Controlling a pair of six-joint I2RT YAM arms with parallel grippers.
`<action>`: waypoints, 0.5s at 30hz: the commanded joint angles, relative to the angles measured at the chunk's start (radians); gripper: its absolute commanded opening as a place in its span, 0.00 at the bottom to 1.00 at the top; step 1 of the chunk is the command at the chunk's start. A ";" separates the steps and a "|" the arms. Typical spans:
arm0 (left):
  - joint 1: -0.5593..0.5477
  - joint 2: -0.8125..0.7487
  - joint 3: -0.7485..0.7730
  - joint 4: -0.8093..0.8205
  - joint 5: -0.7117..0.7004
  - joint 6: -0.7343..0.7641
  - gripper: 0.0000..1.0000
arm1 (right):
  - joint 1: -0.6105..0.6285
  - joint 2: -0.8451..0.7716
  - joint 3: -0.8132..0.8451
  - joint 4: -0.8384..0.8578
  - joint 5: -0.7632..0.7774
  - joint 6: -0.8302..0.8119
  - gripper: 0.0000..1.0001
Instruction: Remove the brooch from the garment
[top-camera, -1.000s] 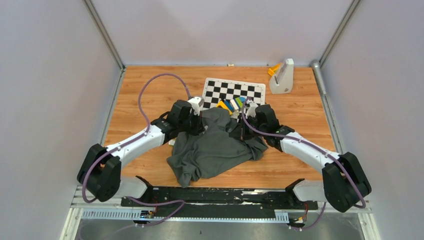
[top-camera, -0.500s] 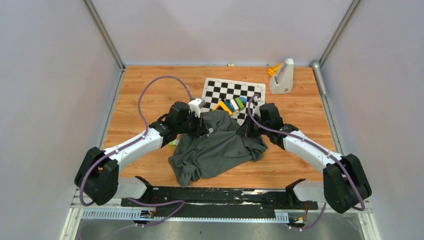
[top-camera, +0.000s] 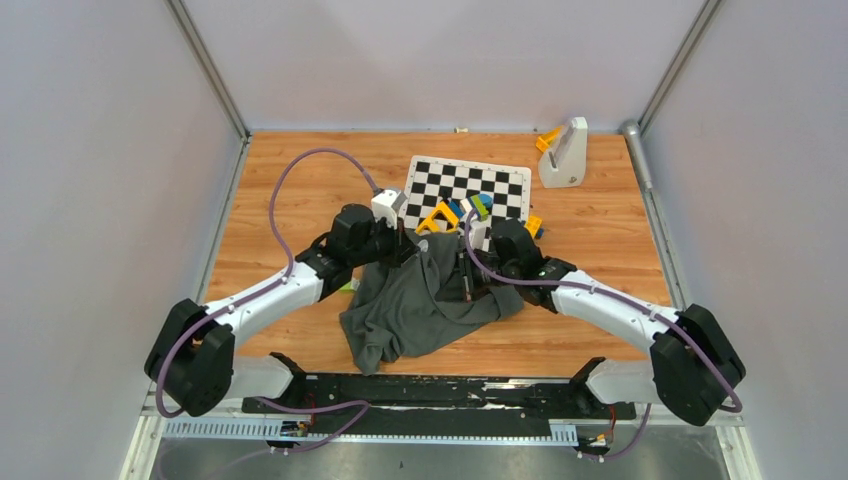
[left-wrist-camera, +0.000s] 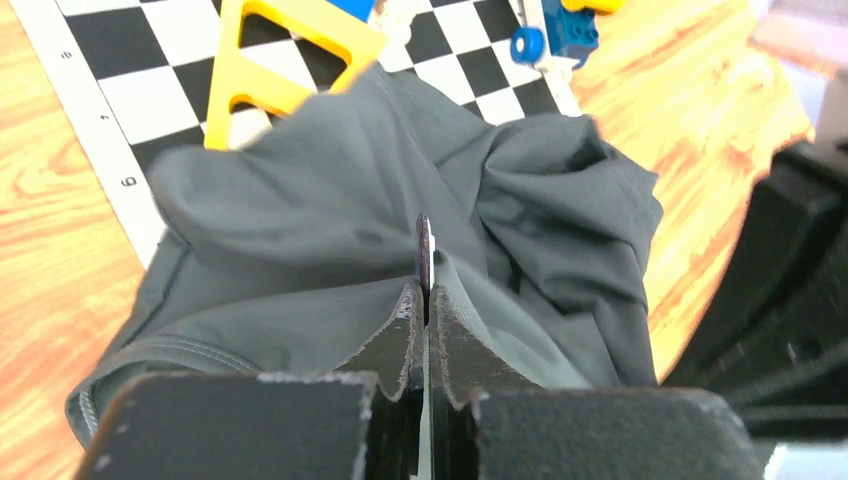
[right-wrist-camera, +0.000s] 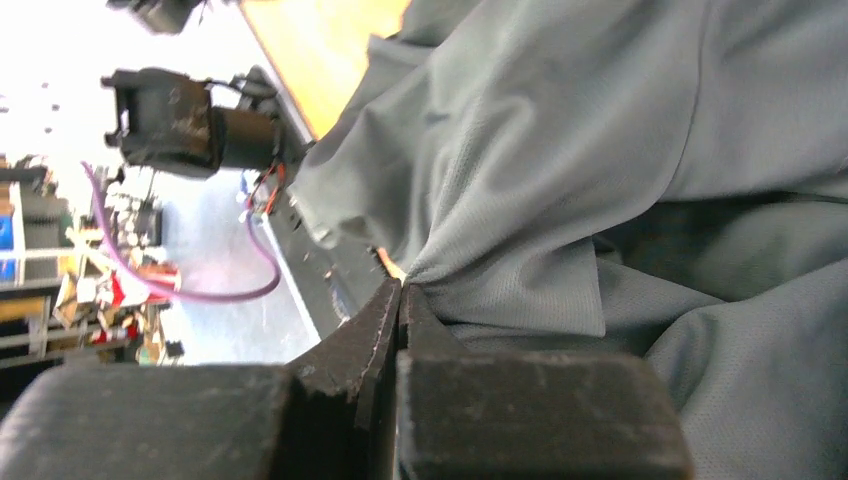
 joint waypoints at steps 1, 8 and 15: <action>0.002 -0.026 -0.040 0.219 -0.057 -0.004 0.00 | 0.042 -0.041 0.022 0.066 -0.108 -0.029 0.00; 0.000 -0.051 -0.058 0.349 -0.131 0.062 0.00 | 0.036 -0.123 0.032 0.007 0.049 -0.054 0.12; 0.001 -0.133 -0.145 0.587 -0.083 0.065 0.00 | -0.043 -0.209 0.064 0.008 0.124 0.041 0.45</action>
